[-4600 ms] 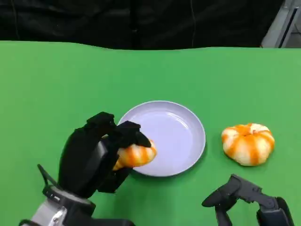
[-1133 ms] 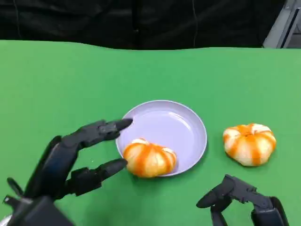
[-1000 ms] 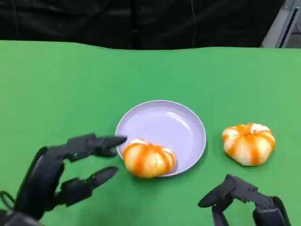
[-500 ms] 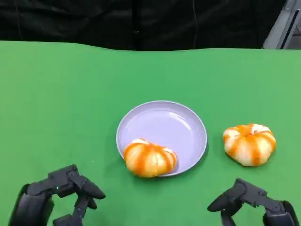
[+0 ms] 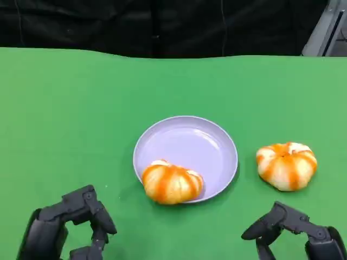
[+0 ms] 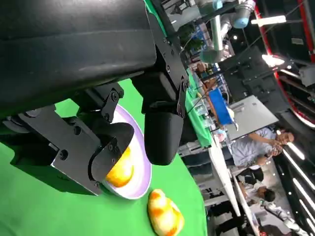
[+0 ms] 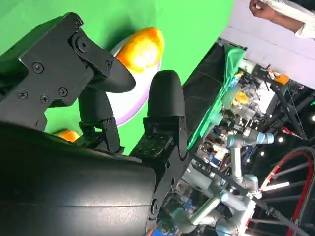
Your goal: Grasp the bread from the table and place it into the plate.
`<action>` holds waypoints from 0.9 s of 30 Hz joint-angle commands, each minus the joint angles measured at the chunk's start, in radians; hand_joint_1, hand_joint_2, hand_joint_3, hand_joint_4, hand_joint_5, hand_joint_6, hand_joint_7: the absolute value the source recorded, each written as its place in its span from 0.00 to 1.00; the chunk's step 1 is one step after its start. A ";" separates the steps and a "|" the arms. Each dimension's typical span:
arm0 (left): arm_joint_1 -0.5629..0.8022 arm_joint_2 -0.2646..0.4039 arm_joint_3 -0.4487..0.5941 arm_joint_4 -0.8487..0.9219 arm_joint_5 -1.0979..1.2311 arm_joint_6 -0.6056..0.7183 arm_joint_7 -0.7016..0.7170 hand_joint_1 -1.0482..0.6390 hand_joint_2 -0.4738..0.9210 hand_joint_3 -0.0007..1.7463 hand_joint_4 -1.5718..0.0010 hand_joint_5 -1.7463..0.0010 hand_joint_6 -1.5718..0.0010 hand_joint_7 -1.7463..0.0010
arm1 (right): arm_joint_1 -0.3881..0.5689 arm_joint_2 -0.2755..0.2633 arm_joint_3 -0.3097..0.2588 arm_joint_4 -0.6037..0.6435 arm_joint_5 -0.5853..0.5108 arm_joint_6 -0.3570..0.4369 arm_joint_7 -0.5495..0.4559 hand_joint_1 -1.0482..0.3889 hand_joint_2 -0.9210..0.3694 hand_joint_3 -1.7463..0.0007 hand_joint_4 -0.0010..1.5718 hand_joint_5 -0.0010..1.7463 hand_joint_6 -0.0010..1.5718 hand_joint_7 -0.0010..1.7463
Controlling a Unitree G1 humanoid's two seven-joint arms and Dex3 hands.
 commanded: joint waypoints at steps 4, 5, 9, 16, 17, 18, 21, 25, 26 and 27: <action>-0.024 0.014 0.005 0.038 0.009 -0.024 0.000 0.67 0.58 0.82 0.46 0.00 0.47 0.13 | -0.001 -0.024 -0.019 -0.007 0.004 0.002 0.010 0.68 0.47 0.24 0.46 0.88 0.49 0.70; -0.023 0.014 0.003 0.034 0.011 -0.020 0.000 0.67 0.58 0.82 0.47 0.00 0.47 0.12 | 0.000 -0.026 -0.020 -0.012 0.008 0.005 0.015 0.68 0.47 0.24 0.47 0.88 0.50 0.70; -0.032 0.027 -0.003 0.058 -0.002 -0.035 -0.023 0.68 0.60 0.81 0.47 0.01 0.48 0.12 | -0.006 -0.035 -0.023 -0.002 0.003 -0.015 0.016 0.66 0.46 0.26 0.46 0.87 0.49 0.69; -0.054 0.028 0.000 0.100 -0.014 -0.056 -0.034 0.67 0.60 0.81 0.44 0.07 0.45 0.18 | -0.014 -0.050 -0.028 0.007 -0.020 -0.028 0.019 0.66 0.46 0.27 0.46 0.85 0.49 0.68; -0.055 0.029 0.003 0.104 -0.013 -0.059 -0.034 0.67 0.61 0.81 0.44 0.08 0.45 0.18 | -0.017 -0.053 -0.028 0.009 -0.029 -0.031 0.017 0.66 0.46 0.27 0.46 0.85 0.49 0.68; -0.057 0.030 0.005 0.109 -0.011 -0.063 -0.033 0.66 0.61 0.80 0.44 0.08 0.45 0.18 | -0.020 -0.055 -0.028 0.012 -0.035 -0.034 0.015 0.66 0.46 0.27 0.47 0.84 0.50 0.68; -0.064 0.035 0.012 0.135 -0.008 -0.085 -0.033 0.67 0.61 0.80 0.45 0.07 0.46 0.18 | -0.025 -0.056 -0.025 0.026 -0.042 -0.043 0.012 0.65 0.46 0.27 0.47 0.83 0.50 0.67; -0.063 0.043 0.013 0.136 -0.014 -0.090 -0.037 0.65 0.62 0.79 0.45 0.07 0.46 0.17 | -0.019 -0.050 -0.023 0.012 -0.052 -0.040 0.010 0.66 0.46 0.27 0.48 0.82 0.51 0.66; -0.059 0.044 0.014 0.131 -0.014 -0.088 -0.035 0.65 0.62 0.78 0.45 0.08 0.47 0.17 | -0.017 -0.049 -0.023 0.012 -0.055 -0.042 0.008 0.66 0.46 0.26 0.48 0.82 0.51 0.66; -0.056 0.045 0.014 0.127 -0.015 -0.084 -0.035 0.64 0.63 0.77 0.46 0.08 0.47 0.17 | -0.017 -0.049 -0.023 0.012 -0.056 -0.044 0.007 0.66 0.46 0.26 0.48 0.82 0.51 0.66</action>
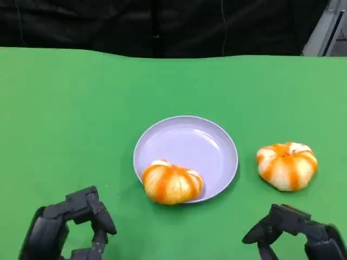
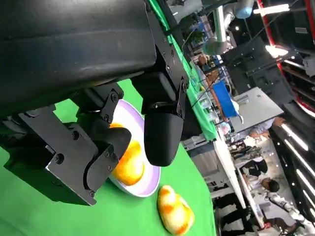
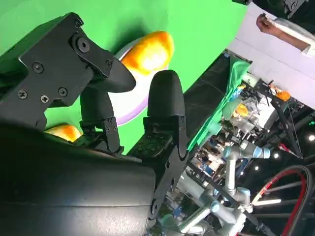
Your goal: Grasp the bread from the table and place it into the plate.
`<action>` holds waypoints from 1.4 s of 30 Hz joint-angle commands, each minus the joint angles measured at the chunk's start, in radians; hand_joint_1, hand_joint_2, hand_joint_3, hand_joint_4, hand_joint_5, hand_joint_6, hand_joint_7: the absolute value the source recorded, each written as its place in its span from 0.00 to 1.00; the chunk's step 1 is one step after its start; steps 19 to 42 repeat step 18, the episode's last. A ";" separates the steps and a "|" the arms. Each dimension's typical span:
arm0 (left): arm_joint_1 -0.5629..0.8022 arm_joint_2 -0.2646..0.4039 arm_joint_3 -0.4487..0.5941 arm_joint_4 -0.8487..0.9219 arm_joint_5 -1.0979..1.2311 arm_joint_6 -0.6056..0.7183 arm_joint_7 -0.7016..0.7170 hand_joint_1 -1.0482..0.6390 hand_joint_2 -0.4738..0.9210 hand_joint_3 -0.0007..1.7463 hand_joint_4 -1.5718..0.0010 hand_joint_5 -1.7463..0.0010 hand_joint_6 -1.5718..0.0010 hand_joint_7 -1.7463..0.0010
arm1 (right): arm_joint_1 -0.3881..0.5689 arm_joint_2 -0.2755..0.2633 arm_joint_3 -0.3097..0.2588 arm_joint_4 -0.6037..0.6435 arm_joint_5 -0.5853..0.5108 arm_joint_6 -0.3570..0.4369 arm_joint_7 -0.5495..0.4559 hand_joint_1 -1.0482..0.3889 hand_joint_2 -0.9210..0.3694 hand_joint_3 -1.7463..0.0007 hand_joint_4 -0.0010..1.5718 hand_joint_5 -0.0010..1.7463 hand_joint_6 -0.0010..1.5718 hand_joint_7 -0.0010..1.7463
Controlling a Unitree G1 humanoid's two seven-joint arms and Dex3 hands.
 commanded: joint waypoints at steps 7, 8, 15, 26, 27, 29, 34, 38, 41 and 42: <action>0.017 0.025 0.014 -0.021 -0.007 -0.002 -0.004 0.64 0.64 0.75 0.47 0.06 0.48 0.17 | 0.008 -0.005 0.001 -0.013 -0.006 -0.012 -0.009 0.66 0.46 0.26 0.48 0.82 0.51 0.65; 0.016 0.024 0.013 -0.020 -0.008 -0.005 -0.005 0.64 0.64 0.75 0.47 0.06 0.48 0.17 | 0.007 -0.006 0.000 -0.013 -0.005 -0.013 -0.009 0.66 0.46 0.26 0.48 0.82 0.51 0.65; 0.027 0.021 0.004 -0.041 -0.011 0.007 -0.007 0.63 0.63 0.76 0.46 0.06 0.48 0.17 | 0.017 -0.006 -0.004 -0.030 0.001 0.000 -0.002 0.66 0.46 0.26 0.49 0.81 0.51 0.64; 0.028 0.019 0.006 -0.041 0.000 -0.001 -0.001 0.63 0.62 0.78 0.45 0.08 0.47 0.18 | 0.019 -0.008 -0.002 -0.033 0.006 -0.001 0.002 0.66 0.46 0.26 0.48 0.81 0.51 0.64; 0.028 0.019 0.006 -0.041 0.000 -0.001 -0.001 0.63 0.62 0.78 0.45 0.08 0.47 0.18 | 0.019 -0.008 -0.002 -0.033 0.006 -0.001 0.002 0.66 0.46 0.26 0.48 0.81 0.51 0.64; 0.028 0.019 0.006 -0.041 0.000 -0.001 -0.001 0.63 0.62 0.78 0.45 0.08 0.47 0.18 | 0.019 -0.008 -0.002 -0.033 0.006 -0.001 0.002 0.66 0.46 0.26 0.48 0.81 0.51 0.64; 0.028 0.019 0.006 -0.041 0.000 -0.001 -0.001 0.63 0.62 0.78 0.45 0.08 0.47 0.18 | 0.019 -0.008 -0.002 -0.033 0.006 -0.001 0.002 0.66 0.46 0.26 0.48 0.81 0.51 0.64; 0.028 0.019 0.006 -0.041 0.000 -0.001 -0.001 0.63 0.62 0.78 0.45 0.08 0.47 0.18 | 0.019 -0.008 -0.002 -0.033 0.006 -0.001 0.002 0.66 0.46 0.26 0.48 0.81 0.51 0.64; 0.028 0.019 0.006 -0.041 0.000 -0.001 -0.001 0.63 0.62 0.78 0.45 0.08 0.47 0.18 | 0.019 -0.008 -0.002 -0.033 0.006 -0.001 0.002 0.66 0.46 0.26 0.48 0.81 0.51 0.64; 0.028 0.019 0.006 -0.041 0.000 -0.001 -0.001 0.63 0.62 0.78 0.45 0.08 0.47 0.18 | 0.019 -0.008 -0.002 -0.033 0.006 -0.001 0.002 0.66 0.46 0.26 0.48 0.81 0.51 0.64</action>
